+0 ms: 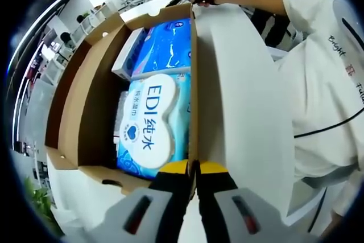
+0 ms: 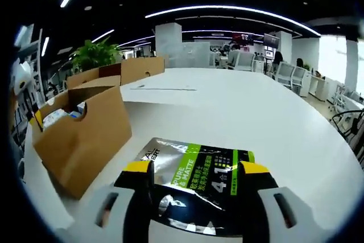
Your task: Operate the shoe box by opening the lid, removing the specified soft item, and placing it in the target area until the item is outside and the box remains undamaged.
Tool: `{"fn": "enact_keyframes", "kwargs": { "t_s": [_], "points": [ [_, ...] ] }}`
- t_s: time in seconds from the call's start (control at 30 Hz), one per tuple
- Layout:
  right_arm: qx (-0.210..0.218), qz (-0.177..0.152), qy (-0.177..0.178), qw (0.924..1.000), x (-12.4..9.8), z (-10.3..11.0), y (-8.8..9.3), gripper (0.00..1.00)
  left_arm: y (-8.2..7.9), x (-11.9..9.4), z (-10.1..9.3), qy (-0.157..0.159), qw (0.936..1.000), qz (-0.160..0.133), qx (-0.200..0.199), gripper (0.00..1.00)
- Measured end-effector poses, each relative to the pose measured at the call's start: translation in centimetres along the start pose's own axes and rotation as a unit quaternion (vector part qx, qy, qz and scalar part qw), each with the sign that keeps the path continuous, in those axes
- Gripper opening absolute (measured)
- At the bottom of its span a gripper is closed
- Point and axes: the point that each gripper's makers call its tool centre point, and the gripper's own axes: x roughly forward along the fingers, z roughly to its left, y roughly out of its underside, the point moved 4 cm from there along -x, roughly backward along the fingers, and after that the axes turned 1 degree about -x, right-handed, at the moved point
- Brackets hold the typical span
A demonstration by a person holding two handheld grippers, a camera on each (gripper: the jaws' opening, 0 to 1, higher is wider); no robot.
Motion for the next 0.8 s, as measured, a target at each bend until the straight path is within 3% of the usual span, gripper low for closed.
{"fn": "enact_keyframes", "kwargs": {
  "t_s": [0.1, 0.2, 0.23, 0.3, 0.37, 0.4, 0.5, 0.6, 0.7, 0.8],
  "points": [
    [0.021, -0.013, -0.020, 0.9995, -0.5, -0.5, -1.1, 0.55, 0.0, 0.0, 0.1, 0.002, 1.0000, -0.001, -0.004, 0.03],
    [0.006, -0.042, -0.030, 0.9986, -1.2, -0.7, -2.3, 0.52, 0.0, 0.0, 0.1, 0.002, 1.0000, -0.001, -0.004, 0.03],
    [-0.011, -0.069, -0.041, 0.9967, -0.9, -1.7, -3.6, 0.49, 0.0, 0.0, 0.1, 0.001, 1.0000, 0.000, -0.004, 0.03],
    [-0.023, -0.051, -0.029, 0.9980, -1.1, -2.7, -4.1, 0.39, 0.0, 0.0, 0.0, 0.002, 1.0000, -0.001, -0.004, 0.03],
    [-0.003, -0.043, -0.026, 0.9987, -1.3, -3.3, -4.2, 0.37, 0.0, 0.0, 0.0, 0.002, 1.0000, -0.001, -0.005, 0.03],
    [0.017, -0.047, -0.060, 0.9970, -1.6, -2.9, -4.6, 0.37, 0.0, 0.0, 0.0, 0.002, 1.0000, 0.000, -0.006, 0.03],
    [0.021, -0.059, -0.083, 0.9946, -2.1, -2.8, -5.9, 0.26, -0.1, 0.0, 0.0, 0.005, 1.0000, 0.006, 0.001, 0.03],
    [0.032, -0.063, -0.115, 0.9908, -2.3, -1.2, -6.9, 0.36, -0.1, 0.2, 0.1, 0.016, 0.9996, 0.024, -0.002, 0.03],
    [0.012, -0.051, -0.120, 0.9913, -2.7, -0.5, -7.2, 0.34, -0.1, 0.2, 0.0, 0.021, 0.9992, 0.034, -0.001, 0.02],
    [-0.016, -0.043, -0.125, 0.9910, -2.8, 0.3, -7.4, 0.38, 0.0, 0.2, 0.0, 0.024, 0.9991, 0.036, -0.002, 0.02]
  ]
}}
